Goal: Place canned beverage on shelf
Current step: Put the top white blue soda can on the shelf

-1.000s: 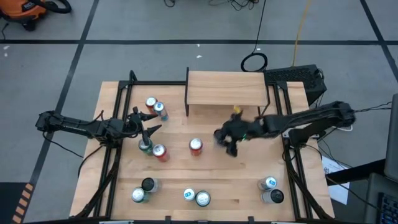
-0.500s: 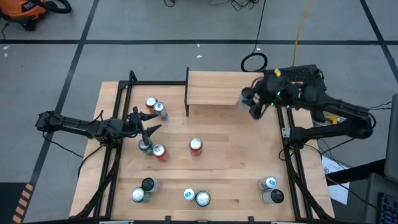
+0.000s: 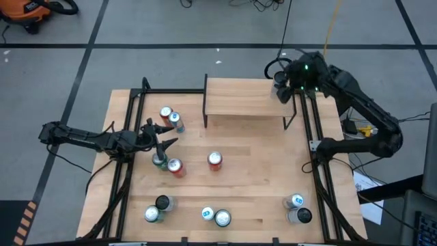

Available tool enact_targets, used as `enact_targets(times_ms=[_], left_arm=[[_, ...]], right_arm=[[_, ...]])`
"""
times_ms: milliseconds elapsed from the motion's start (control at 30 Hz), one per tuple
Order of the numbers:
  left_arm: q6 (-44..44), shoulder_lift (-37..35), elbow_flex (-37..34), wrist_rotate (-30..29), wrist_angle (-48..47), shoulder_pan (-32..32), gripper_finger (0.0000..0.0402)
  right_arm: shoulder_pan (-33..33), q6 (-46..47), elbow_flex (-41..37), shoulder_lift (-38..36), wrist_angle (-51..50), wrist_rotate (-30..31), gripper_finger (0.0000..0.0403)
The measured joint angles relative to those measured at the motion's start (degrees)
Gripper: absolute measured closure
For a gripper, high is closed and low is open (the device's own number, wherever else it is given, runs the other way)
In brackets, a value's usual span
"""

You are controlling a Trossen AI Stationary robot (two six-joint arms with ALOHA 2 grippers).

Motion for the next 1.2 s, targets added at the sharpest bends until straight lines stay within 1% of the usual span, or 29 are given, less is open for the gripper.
enact_targets(times_ms=[167, 400, 567, 800, 867, 1067, 1200], left_arm=[[-0.05, 0.85, 0.00, 0.92, -0.02, 0.00, 0.0150], [-1.39, 1.99, 0.00, 0.92, 0.00, 0.00, 0.0150], [-1.53, 2.85, 0.00, 0.94, -0.01, 0.00, 0.0150], [-1.60, 3.39, 0.00, 0.88, 0.01, 0.00, 0.0150], [-2.60, 3.39, 0.00, 0.84, 0.01, 0.00, 0.0150], [-3.04, 3.39, 0.00, 0.70, 0.01, 0.00, 0.0150], [-3.07, 3.39, 0.00, 0.58, 0.01, 0.00, 0.0150]], right_arm=[[-8.99, -2.32, 0.00, 2.51, 0.91, -8.34, 0.0159], [-16.79, -6.39, -0.02, 5.86, 0.38, -16.83, 0.0158], [-18.79, -8.37, -0.02, 6.93, 1.64, -16.99, 0.0149], [-19.40, -9.54, -0.07, 7.05, 4.09, -17.85, 0.0111], [-19.47, -9.78, -0.02, 6.95, 4.08, -16.83, 0.0106], [-19.50, -10.53, -0.02, 6.56, 3.66, -16.79, 0.0102], [-19.46, -9.72, -0.04, 4.02, 3.59, -16.75, 0.0102]])
